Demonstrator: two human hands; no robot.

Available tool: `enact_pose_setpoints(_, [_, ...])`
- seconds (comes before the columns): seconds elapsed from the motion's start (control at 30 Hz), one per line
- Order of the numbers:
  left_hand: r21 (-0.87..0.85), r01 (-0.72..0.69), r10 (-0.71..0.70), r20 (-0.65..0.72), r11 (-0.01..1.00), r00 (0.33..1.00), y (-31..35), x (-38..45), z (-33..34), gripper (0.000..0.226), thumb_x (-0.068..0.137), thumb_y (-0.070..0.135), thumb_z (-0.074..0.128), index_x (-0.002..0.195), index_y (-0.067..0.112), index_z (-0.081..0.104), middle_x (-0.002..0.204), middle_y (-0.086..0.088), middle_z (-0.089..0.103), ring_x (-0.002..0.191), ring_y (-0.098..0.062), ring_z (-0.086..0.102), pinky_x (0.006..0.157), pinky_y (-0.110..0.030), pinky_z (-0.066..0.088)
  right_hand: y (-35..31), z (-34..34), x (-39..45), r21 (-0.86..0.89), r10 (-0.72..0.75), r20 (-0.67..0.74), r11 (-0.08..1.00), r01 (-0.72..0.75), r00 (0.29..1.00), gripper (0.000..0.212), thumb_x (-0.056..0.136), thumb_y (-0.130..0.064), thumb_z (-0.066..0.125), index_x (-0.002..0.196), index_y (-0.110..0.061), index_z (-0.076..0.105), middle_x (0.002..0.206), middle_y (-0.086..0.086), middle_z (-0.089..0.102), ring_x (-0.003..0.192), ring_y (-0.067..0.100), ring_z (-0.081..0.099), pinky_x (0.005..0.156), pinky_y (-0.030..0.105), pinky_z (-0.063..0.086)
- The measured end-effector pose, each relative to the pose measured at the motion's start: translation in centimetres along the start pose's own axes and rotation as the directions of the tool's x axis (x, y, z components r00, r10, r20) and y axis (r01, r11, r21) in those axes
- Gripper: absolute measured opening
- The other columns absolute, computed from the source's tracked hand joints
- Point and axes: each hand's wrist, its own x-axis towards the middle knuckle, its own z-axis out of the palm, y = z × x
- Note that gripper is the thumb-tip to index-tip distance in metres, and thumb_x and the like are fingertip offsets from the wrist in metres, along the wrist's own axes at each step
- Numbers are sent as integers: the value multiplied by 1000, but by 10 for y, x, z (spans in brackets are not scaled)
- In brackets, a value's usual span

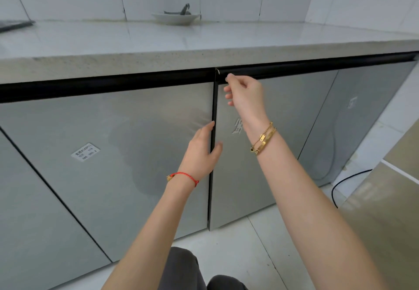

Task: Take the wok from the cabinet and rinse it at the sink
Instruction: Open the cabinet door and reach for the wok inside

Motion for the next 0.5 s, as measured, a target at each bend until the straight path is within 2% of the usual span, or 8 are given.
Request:
enact_pose_setpoints(0.1, [-21, 16, -17, -19, 1000, 1000, 0, 3, 1, 53, 94, 16, 56, 144, 9, 41, 139, -6, 53, 130, -23, 49, 104, -36, 41, -6, 4, 1, 19, 11, 29, 1000, -11, 1000, 18, 95, -21, 56, 86, -11, 68, 67, -5, 65, 57, 5, 56, 62, 24, 49])
enact_pose_setpoints(0.27, [-62, 16, -19, -50, 998, 999, -1, 2, 3, 49, 95, 14, 52, 143, 12, 43, 134, -5, 54, 124, -19, 52, 103, -35, 44, -12, 5, 1, 169, 93, 32, 981, -97, 995, 21, 95, -17, 57, 90, -3, 72, 68, -1, 65, 58, 7, 56, 52, 16, 47])
enact_pose_setpoints(0.4, [-111, 16, -23, -63, 994, 998, -3, -1, 3, 45, 96, 7, 44, 141, 12, 45, 130, -3, 57, 120, -18, 55, 102, -38, 45, -14, 4, -2, 247, 162, 46, 954, -168, 986, 18, 92, -18, 65, 77, -7, 69, 67, -1, 63, 61, 9, 57, 56, 18, 50])
enact_pose_setpoints(0.5, [-128, 15, -22, -52, 992, 998, 0, -4, 0, 41, 98, 10, 46, 139, 11, 48, 125, -4, 58, 116, -15, 55, 102, -33, 45, -18, -1, -8, 223, 166, 28, 960, -168, 986, 21, 90, -19, 68, 73, -6, 69, 64, 0, 61, 60, 10, 56, 59, 20, 50])
